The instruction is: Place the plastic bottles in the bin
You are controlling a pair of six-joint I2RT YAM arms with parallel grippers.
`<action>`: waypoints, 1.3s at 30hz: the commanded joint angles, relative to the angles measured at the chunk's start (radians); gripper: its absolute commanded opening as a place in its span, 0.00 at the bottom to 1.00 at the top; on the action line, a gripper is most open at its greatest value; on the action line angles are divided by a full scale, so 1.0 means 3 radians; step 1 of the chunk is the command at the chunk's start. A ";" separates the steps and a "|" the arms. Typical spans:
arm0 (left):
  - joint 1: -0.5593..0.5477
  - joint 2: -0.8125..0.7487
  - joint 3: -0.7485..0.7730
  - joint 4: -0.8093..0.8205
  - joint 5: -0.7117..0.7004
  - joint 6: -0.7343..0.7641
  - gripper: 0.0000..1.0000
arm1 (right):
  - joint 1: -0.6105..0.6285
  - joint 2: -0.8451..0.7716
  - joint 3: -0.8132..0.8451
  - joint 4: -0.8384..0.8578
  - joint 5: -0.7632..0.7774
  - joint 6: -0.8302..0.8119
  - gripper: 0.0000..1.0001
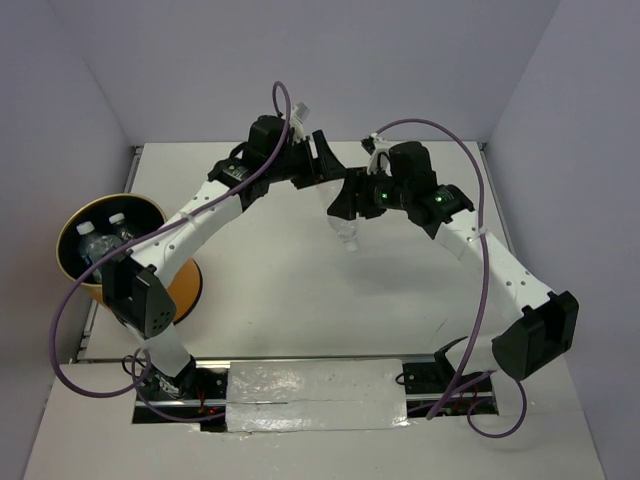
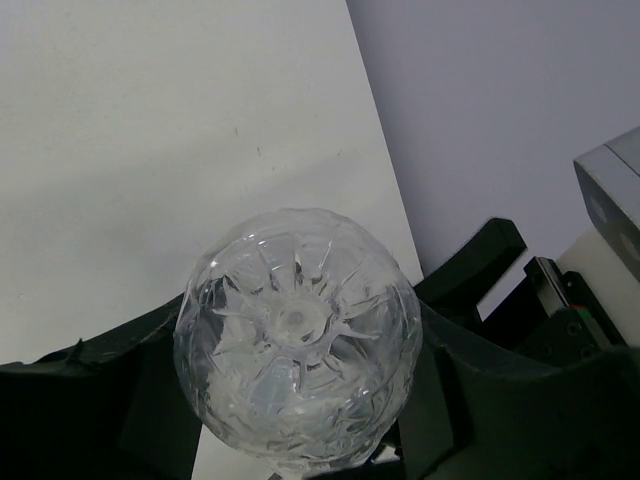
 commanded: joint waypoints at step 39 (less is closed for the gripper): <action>0.1334 -0.1807 0.0011 -0.1713 -0.4265 0.1344 0.00 | -0.0018 -0.0729 -0.0394 0.0131 0.1329 -0.0082 1.00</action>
